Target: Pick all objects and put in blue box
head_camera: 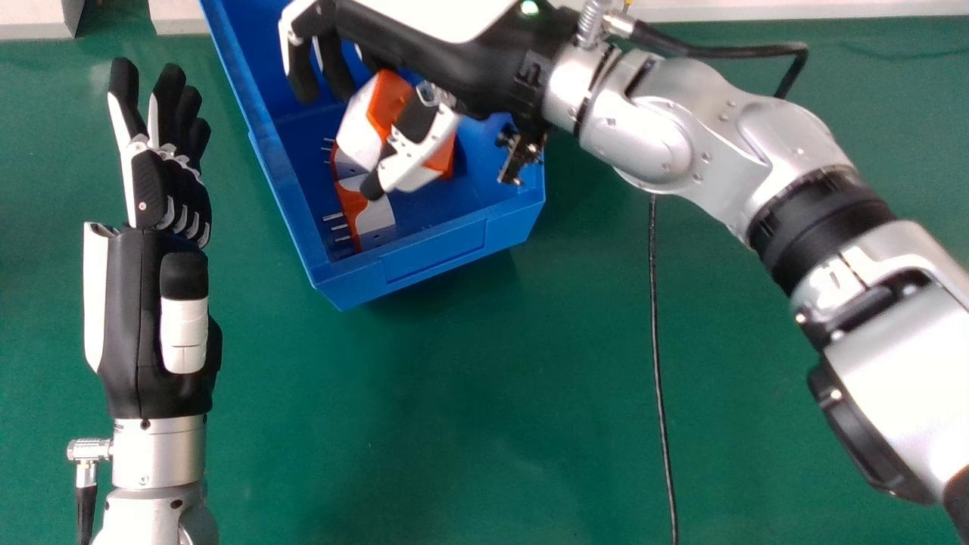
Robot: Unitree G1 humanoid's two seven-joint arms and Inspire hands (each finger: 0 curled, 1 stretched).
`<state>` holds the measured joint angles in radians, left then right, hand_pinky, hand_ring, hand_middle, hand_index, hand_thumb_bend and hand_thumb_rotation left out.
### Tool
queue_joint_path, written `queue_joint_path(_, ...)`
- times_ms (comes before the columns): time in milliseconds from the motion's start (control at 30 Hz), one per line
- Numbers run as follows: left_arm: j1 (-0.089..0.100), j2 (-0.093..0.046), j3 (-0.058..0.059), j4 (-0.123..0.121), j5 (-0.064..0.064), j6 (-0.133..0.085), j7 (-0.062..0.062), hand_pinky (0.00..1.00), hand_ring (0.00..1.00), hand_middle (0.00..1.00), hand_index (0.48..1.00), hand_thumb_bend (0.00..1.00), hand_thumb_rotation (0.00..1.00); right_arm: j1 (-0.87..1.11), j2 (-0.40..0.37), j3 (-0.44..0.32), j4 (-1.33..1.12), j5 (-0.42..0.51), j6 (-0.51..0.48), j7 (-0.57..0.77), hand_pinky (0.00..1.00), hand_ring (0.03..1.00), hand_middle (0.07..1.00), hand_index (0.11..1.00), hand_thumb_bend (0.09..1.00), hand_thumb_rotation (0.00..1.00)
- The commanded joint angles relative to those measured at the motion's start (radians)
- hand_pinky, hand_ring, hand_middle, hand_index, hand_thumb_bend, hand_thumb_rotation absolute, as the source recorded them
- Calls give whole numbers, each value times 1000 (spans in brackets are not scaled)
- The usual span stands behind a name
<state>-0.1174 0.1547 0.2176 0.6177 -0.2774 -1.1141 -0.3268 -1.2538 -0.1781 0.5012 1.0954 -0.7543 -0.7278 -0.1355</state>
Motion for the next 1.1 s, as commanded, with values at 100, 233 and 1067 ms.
queue_joint_path(100,-14,1,1,3,-2,-26,-5,1000,1000,1000,1000,982,969,-112,26,-9,50,9,44,-61,318,346,479,510,517,0)
queue_joint_path(233,-16,2,2,3,1,-25,-4,1000,1000,1000,1000,983,969,-143,45,-6,102,12,87,-78,362,385,491,498,518,0)
queue_joint_path(1067,-27,-2,-1,7,51,-29,37,1000,1000,1000,1000,966,965,-238,114,3,223,7,227,-95,407,421,488,503,519,0)
